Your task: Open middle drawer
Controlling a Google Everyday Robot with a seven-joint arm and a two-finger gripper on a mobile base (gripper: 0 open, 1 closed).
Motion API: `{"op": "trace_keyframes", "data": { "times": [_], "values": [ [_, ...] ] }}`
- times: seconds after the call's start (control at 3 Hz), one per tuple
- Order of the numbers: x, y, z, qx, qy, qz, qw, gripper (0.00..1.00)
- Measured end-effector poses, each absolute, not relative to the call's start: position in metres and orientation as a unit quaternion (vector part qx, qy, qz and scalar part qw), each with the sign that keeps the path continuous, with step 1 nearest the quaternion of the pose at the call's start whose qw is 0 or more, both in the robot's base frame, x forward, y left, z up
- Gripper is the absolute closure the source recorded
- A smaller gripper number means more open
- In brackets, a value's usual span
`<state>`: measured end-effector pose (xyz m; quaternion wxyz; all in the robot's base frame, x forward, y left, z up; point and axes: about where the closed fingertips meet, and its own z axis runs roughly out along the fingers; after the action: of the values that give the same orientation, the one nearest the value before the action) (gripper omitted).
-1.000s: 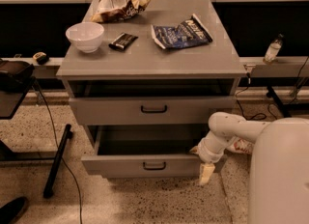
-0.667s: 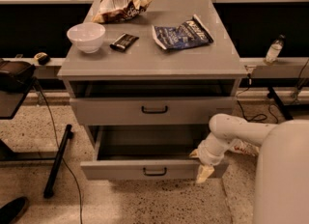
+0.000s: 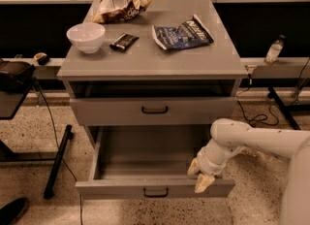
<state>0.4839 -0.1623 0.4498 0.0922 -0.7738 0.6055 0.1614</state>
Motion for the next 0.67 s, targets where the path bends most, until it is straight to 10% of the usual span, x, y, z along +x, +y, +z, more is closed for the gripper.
{"op": "trace_keyframes", "data": {
  "times": [0.67],
  "values": [
    [0.493,-0.143,0.514,-0.804,0.58,0.086,0.097,0.49]
  ]
}}
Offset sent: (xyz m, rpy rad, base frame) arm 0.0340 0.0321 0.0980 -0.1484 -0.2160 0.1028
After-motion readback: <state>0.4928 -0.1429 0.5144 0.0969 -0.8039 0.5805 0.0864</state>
